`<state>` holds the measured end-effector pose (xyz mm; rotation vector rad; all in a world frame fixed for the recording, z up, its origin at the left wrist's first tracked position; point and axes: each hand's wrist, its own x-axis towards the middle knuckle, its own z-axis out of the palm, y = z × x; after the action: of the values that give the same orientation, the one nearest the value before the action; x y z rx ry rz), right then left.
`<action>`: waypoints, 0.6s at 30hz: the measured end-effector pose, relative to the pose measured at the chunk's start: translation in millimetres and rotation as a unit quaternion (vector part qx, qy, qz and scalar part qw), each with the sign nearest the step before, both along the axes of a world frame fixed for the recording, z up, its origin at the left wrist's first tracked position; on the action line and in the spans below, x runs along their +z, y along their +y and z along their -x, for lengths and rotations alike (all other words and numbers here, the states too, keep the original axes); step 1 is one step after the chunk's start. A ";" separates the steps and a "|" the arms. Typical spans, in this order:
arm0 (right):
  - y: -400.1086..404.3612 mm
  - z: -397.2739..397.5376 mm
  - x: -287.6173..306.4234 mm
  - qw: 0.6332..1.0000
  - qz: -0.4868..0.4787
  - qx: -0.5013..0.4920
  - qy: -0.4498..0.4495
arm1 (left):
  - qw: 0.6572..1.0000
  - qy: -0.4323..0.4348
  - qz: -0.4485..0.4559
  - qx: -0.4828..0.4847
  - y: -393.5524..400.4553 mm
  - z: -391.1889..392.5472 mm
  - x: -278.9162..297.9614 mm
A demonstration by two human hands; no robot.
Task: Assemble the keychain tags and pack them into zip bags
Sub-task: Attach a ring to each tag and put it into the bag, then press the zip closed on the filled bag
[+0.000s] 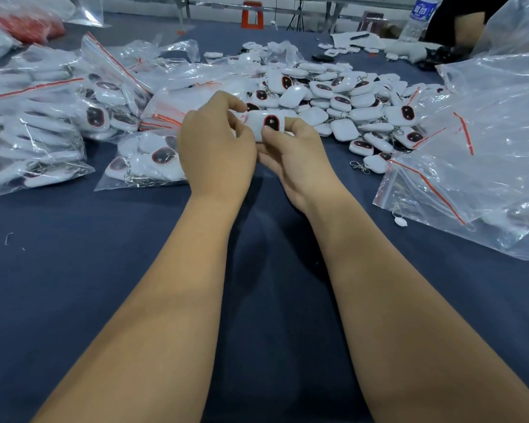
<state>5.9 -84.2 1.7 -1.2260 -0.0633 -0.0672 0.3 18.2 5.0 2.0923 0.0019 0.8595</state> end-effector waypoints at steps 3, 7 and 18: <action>3.6 -0.9 -4.6 0.974 0.221 -0.033 -0.034 | 0.994 -0.037 0.073 -0.073 -6.9 5.1 2.6; 11.8 -2.1 -4.3 0.954 0.288 -0.088 0.001 | 0.985 -0.061 0.102 -0.124 -10.6 7.8 5.2; 1.2 1.0 -3.5 0.951 0.281 -0.109 -0.064 | 0.989 0.114 -0.010 0.093 24.6 -3.2 0.6</action>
<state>4.9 -83.0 -1.8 -1.7957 -0.0619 -0.3412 3.5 42.8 5.6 2.2232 0.3156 0.7268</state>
